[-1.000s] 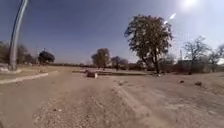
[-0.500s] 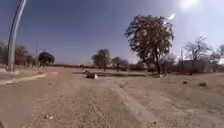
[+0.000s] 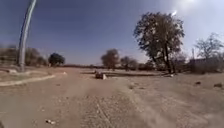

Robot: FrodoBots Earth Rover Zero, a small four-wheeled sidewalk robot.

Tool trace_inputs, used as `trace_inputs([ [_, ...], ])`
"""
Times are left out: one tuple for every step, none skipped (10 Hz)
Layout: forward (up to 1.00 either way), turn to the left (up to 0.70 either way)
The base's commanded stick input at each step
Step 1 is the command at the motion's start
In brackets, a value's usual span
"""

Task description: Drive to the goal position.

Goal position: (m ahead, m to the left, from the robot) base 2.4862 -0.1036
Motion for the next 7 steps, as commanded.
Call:
trace_inputs([
  [0.50, 0.00],
  [0.50, 0.00],
  [0.50, 0.00],
  [0.50, 0.00],
  [0.50, 0.00],
  [0.50, 0.00],
  [0.50, 0.00],
])
